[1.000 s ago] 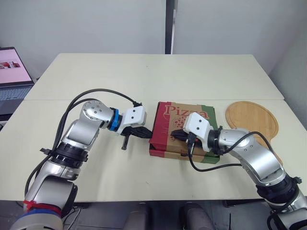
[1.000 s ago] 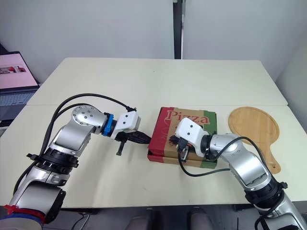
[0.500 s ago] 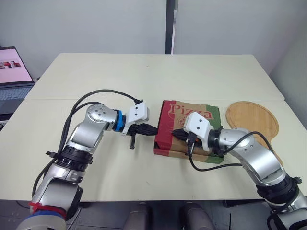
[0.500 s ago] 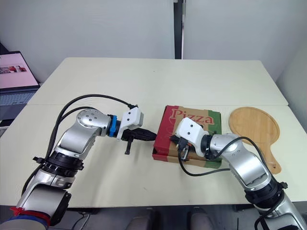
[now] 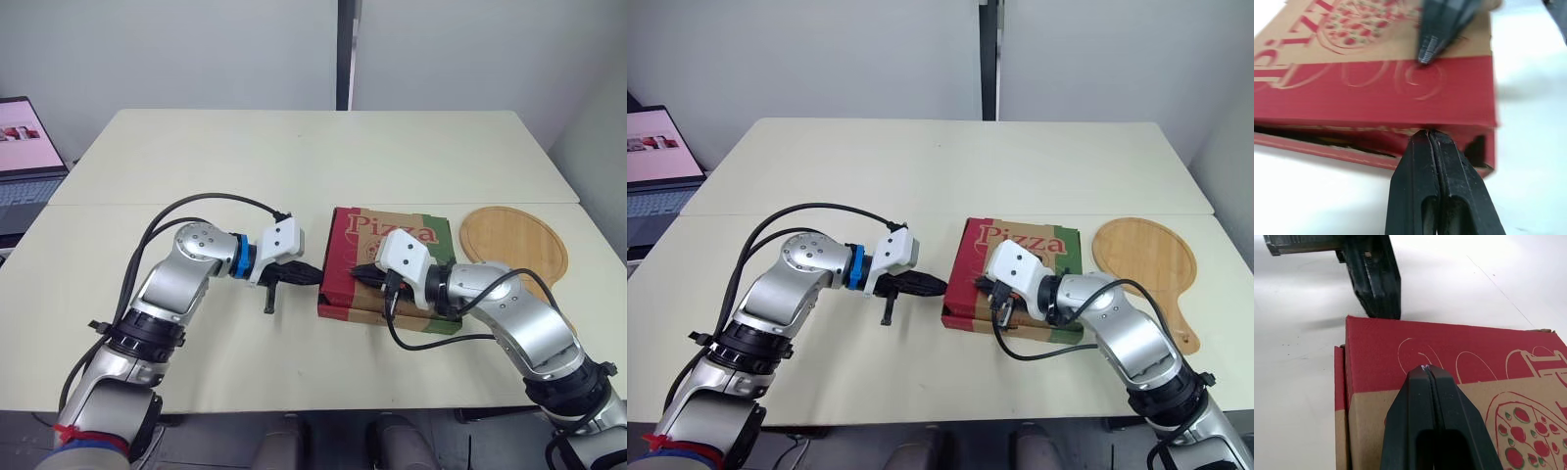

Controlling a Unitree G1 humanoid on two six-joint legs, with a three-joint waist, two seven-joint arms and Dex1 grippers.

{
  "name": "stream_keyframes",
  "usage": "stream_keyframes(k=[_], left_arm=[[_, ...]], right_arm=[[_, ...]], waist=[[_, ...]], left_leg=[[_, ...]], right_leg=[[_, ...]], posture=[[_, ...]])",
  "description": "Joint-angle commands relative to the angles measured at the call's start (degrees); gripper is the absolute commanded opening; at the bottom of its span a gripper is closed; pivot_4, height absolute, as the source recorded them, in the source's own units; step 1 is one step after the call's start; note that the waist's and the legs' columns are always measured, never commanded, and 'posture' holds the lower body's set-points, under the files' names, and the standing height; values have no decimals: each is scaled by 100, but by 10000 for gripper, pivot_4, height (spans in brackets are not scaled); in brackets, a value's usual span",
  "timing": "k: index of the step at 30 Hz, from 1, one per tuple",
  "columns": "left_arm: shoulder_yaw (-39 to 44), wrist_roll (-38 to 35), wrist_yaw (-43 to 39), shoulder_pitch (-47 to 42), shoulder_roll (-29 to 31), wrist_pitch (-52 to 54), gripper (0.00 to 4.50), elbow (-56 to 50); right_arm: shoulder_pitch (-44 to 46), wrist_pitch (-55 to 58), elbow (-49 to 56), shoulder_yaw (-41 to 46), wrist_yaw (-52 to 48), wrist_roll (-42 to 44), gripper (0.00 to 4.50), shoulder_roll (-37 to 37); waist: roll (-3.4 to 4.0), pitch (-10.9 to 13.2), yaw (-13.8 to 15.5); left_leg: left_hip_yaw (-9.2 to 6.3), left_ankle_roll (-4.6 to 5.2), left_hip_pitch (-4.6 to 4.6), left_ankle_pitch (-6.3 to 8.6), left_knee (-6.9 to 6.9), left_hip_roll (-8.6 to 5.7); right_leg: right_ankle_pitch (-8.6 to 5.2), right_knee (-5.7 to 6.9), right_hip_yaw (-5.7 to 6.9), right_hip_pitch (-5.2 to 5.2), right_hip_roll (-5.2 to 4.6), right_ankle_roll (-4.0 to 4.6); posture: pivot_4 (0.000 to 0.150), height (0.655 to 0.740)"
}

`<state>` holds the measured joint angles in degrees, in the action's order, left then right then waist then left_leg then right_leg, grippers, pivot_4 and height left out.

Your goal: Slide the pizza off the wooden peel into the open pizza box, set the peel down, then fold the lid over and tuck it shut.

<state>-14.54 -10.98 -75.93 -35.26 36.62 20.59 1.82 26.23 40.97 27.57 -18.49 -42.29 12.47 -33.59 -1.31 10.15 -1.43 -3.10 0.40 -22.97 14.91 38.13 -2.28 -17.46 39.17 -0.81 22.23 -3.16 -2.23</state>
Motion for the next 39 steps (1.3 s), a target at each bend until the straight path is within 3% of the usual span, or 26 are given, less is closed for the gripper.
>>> stream_keyframes(k=[1, 6, 10, 20, 31, 39], left_arm=[[-152, 72, -58, -30, 32, -217, 0, -275], [-178, 69, 4, -74, -16, -213, 0, -262], [18, 38, -130, -41, 296, -215, 0, -109], [203, -263, -200, -363, 390, 73, 0, -60], [73, -124, -114, -34, 393, -91, 0, -214], [77, 17, 151, 357, 396, -211, 0, -216]], right_arm=[[32, -17, 141, 27, -10, -11, 391, 4], [40, -23, 129, 20, -13, -13, 391, -1], [-16, -91, 77, 26, 19, -64, 391, -10], [-704, -283, 170, 42, 93, -274, 391, -165], [-1721, -419, 252, 835, 71, -268, 391, -781], [-1858, -755, -9, 981, -58, -326, 391, -1024]], waist=[[0, 0, 4], [0, 0, 0], [0, 0, -8], [0, 0, 1], [-1, -1, 14], [-2, -2, 21]], left_leg=[[0, 0, 0, 0, 0, 0], [0, 0, 0, 0, -1, 0], [1, 0, 0, 0, 0, 0], [2, 0, 0, 0, -1, -1], [1, 0, 7, 0, -1, 0], [0, 1, 11, 0, -1, 1]], right_leg=[[0, -1, 0, 0, 0, 0], [0, -2, -1, -1, 0, 0], [0, -2, 0, 0, 0, 0], [0, -5, 0, -2, 0, 0], [0, -7, 1, -13, 0, 0], [0, -9, 2, -19, 0, 0]], posture=[[1500, 7318], [1500, 7318], [1500, 7318], [1500, 7318], [1500, 7318], [1500, 7318]])
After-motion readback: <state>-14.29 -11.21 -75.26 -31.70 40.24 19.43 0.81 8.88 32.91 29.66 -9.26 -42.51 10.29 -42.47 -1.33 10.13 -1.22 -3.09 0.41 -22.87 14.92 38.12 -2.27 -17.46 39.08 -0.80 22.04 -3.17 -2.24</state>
